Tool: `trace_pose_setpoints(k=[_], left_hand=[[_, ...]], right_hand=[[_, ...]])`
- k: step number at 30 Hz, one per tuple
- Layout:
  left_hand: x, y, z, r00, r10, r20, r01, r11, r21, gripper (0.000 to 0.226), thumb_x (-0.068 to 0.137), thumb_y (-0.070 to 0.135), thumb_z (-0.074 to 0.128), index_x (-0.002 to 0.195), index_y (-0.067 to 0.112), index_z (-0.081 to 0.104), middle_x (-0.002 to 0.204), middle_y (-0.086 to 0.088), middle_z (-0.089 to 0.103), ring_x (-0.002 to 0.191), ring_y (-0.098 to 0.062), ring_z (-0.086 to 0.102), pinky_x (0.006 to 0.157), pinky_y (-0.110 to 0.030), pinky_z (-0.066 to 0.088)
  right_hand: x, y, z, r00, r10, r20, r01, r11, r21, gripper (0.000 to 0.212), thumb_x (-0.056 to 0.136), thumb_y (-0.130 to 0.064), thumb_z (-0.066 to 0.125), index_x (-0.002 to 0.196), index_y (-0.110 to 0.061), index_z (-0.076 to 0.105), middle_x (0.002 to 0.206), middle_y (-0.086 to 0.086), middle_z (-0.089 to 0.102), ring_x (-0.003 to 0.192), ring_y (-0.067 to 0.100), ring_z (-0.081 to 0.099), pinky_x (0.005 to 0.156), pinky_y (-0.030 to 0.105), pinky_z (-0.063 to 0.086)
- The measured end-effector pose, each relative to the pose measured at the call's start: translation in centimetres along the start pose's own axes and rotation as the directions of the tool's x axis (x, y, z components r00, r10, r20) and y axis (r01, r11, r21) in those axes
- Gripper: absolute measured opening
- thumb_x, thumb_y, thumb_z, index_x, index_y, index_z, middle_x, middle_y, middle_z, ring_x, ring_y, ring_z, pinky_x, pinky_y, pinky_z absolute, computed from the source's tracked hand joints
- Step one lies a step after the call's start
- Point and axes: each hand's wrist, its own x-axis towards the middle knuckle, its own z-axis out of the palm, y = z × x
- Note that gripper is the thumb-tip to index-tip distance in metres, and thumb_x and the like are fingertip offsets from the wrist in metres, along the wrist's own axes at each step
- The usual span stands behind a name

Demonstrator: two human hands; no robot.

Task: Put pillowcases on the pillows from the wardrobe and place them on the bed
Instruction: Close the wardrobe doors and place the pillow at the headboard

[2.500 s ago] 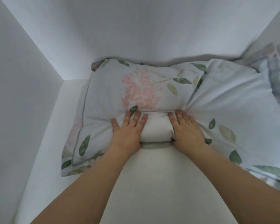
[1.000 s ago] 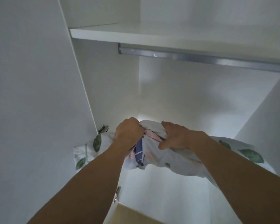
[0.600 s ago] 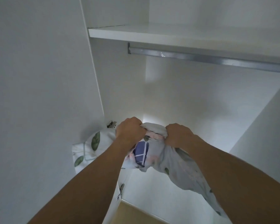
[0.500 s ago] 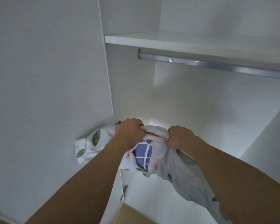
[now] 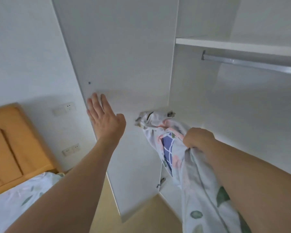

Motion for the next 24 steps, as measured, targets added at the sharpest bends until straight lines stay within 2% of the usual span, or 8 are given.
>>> trace_pose_setpoints(k=[2,5,8,10,13,18,20,24], left_hand=[[-0.1,-2.0,-1.2,0.998,-0.026,-0.055,0.025,0.999,-0.025,0.083,0.083,0.017,0.047,0.153,0.006,0.006,0.161,-0.013,-0.007,0.148,-0.029,-0.012,0.12,-0.049,0.002],[0.6,-4.4,-1.8,0.995,-0.087,-0.042,0.08,0.985,-0.156,0.08,0.087,0.014,0.045,0.154,0.007,0.002,0.162,-0.013,-0.006,0.149,-0.028,-0.009,0.121,-0.046,0.007],[1.5,-5.0,-1.0,0.988,-0.152,0.016,0.149,0.936,-0.318,0.074,0.093,0.016,0.04,0.154,0.007,-0.001,0.163,-0.008,0.001,0.149,-0.022,-0.001,0.119,-0.03,0.004],[1.9,-4.3,-0.3,0.976,-0.215,0.031,0.209,0.892,-0.4,0.072,0.095,0.019,0.039,0.155,0.01,0.0,0.163,-0.007,0.008,0.148,-0.02,0.01,0.111,-0.022,0.008],[1.9,-3.4,0.0,0.959,-0.282,0.02,0.258,0.844,-0.469,0.071,0.094,0.019,0.039,0.155,0.013,0.003,0.16,-0.007,0.016,0.144,-0.023,0.022,0.106,-0.024,0.019],[0.8,-3.1,-0.7,0.967,-0.254,0.025,0.238,0.861,-0.449,0.071,0.092,0.024,0.038,0.154,0.014,0.005,0.157,-0.007,0.021,0.139,-0.026,0.031,0.11,-0.041,0.034],[-0.7,-2.6,-1.0,0.974,-0.226,0.02,0.211,0.871,-0.444,0.073,0.091,0.026,0.038,0.154,0.015,0.004,0.157,-0.007,0.021,0.139,-0.026,0.031,0.11,-0.043,0.034],[-4.8,-0.9,-1.2,0.989,-0.14,-0.041,0.111,0.907,-0.407,0.079,0.089,0.03,0.04,0.154,0.011,0.0,0.157,-0.015,0.018,0.142,-0.027,0.02,0.113,-0.036,0.021]], right_hand=[[-0.5,-1.2,0.3,1.0,-0.014,0.016,0.014,1.0,0.001,0.027,0.084,-0.03,0.05,0.105,-0.015,0.061,0.085,0.0,0.057,0.085,0.025,0.056,0.071,0.029,0.041],[-0.6,-2.6,1.1,0.999,-0.016,0.043,0.016,1.0,-0.001,0.03,0.086,-0.03,0.048,0.11,-0.016,0.059,0.099,0.003,0.059,0.091,0.025,0.057,0.073,0.029,0.041],[-0.3,-3.4,2.0,0.999,-0.006,0.053,0.005,1.0,0.008,0.035,0.086,-0.03,0.048,0.116,-0.016,0.058,0.111,0.004,0.061,0.094,0.026,0.056,0.075,0.029,0.04],[-0.2,-3.5,2.5,0.999,-0.005,0.053,0.004,1.0,0.018,0.037,0.086,-0.031,0.048,0.119,-0.016,0.057,0.119,0.005,0.06,0.105,0.027,0.058,0.077,0.03,0.04],[-0.5,-3.0,3.0,0.999,-0.004,0.049,0.002,1.0,0.025,0.037,0.086,-0.029,0.048,0.119,-0.015,0.057,0.119,0.006,0.06,0.108,0.027,0.058,0.076,0.03,0.039],[-1.6,-1.6,2.7,1.0,0.013,0.022,-0.013,0.999,0.033,0.035,0.086,-0.027,0.047,0.117,-0.015,0.058,0.118,0.005,0.06,0.107,0.027,0.058,0.078,0.031,0.04],[-2.4,-0.7,2.3,0.999,0.023,0.028,-0.024,0.999,0.027,0.034,0.086,-0.026,0.047,0.116,-0.015,0.058,0.118,0.005,0.06,0.107,0.027,0.058,0.079,0.031,0.04],[-3.9,1.5,2.1,0.999,0.035,0.021,-0.035,0.999,0.028,0.028,0.085,-0.024,0.047,0.11,-0.016,0.058,0.104,0.004,0.059,0.097,0.026,0.057,0.078,0.029,0.041]])
